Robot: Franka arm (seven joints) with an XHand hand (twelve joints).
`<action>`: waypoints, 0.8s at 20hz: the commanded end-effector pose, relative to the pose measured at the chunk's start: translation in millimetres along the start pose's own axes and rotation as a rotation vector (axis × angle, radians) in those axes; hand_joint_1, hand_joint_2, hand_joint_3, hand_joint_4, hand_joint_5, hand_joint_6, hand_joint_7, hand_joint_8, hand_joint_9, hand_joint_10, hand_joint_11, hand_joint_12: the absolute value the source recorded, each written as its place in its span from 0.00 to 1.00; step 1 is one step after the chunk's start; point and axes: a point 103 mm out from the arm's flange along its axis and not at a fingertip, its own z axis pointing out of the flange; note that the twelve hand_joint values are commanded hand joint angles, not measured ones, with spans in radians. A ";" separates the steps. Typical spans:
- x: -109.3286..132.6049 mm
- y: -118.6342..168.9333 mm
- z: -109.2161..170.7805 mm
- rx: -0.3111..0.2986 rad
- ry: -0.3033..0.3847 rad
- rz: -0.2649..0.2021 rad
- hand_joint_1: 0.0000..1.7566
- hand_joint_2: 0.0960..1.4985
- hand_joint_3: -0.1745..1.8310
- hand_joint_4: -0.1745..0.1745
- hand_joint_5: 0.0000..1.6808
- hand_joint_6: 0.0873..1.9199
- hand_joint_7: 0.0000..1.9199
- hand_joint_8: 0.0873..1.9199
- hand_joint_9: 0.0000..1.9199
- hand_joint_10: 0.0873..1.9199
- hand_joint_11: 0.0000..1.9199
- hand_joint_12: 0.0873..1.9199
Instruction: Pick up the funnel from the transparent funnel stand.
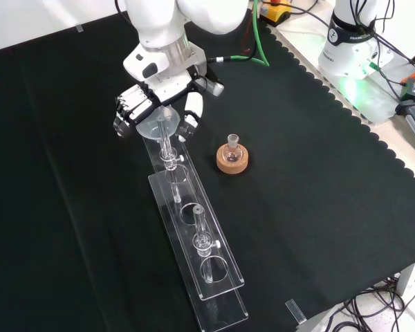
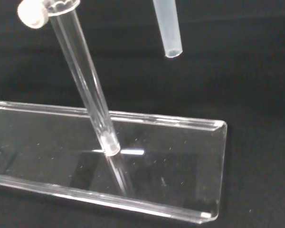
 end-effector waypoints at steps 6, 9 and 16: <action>6.4 4.3 0.2 -0.158 -0.181 0.000 0.18 0.53 0.28 0.08 0.26 0.00 0.15 0.46 0.24 0.46 0.15 0.76; 7.4 12.8 3.7 -0.167 -0.212 -0.019 0.21 0.53 0.29 0.02 0.32 0.01 0.28 0.52 0.40 0.45 0.33 0.67; 10.9 24.0 -17.5 -0.178 -0.292 -0.053 0.29 0.60 0.30 0.00 0.26 0.50 0.45 0.78 0.64 0.62 0.69 0.55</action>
